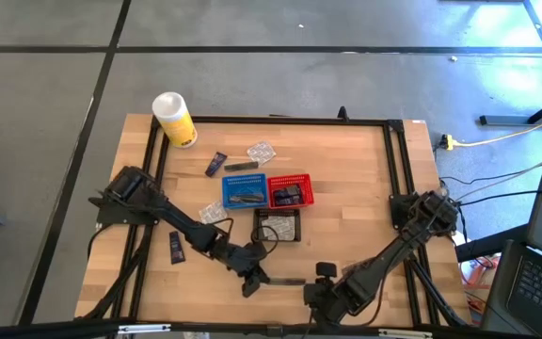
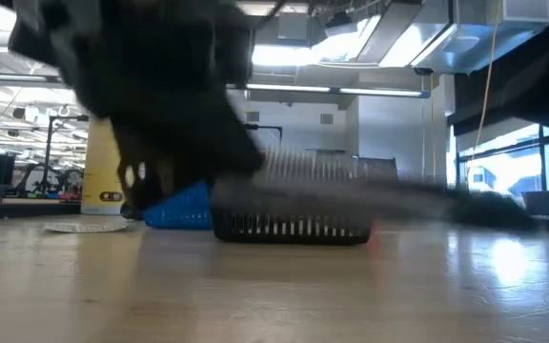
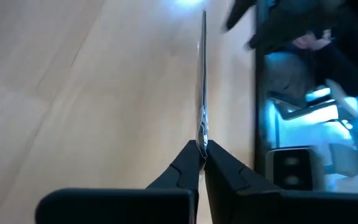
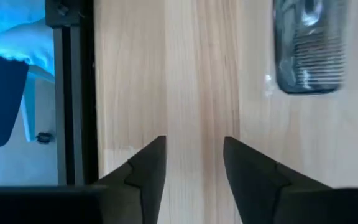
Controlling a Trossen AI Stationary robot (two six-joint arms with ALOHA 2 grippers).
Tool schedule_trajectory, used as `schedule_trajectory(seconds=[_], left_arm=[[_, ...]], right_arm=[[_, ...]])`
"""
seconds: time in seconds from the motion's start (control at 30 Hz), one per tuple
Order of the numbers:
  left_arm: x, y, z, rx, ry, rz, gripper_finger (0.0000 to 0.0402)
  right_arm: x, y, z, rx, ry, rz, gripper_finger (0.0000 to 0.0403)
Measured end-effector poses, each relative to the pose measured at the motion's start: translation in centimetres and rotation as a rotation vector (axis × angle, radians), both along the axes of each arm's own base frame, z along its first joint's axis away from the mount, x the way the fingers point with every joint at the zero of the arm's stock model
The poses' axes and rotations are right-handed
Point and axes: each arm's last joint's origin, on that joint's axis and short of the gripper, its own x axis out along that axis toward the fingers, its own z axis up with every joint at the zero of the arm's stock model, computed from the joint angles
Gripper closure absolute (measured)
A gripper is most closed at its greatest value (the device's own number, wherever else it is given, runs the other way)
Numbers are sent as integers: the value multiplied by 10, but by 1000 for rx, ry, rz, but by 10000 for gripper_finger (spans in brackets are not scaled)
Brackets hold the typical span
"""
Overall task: Pick & Place Travel size toiletries
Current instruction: Put the black comb into the blue bin
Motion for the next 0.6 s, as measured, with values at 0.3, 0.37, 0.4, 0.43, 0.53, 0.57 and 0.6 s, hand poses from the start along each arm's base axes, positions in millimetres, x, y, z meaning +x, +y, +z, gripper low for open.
schedule_trajectory(seconds=[0.3,0.37,0.4,0.43,0.53,0.57,0.6], left_arm=[[-11,24,52,109,-46,32,398],[-18,32,64,162,-45,45,398],[-20,37,71,180,-56,52,398],[-23,41,78,204,-58,61,398],[-35,55,92,295,-30,92,398],[-40,60,95,329,-12,103,398],[-44,65,99,364,3,115,398]], right_arm=[[-1,1,1,-17,-39,-54,268],[-1,1,2,-18,-41,-54,277],[-1,1,2,-18,-41,-55,282],[-1,1,2,-18,-41,-55,286],[0,1,2,-30,-52,-60,298],[0,0,2,-38,-60,-65,301],[1,0,2,-49,-71,-71,304]])
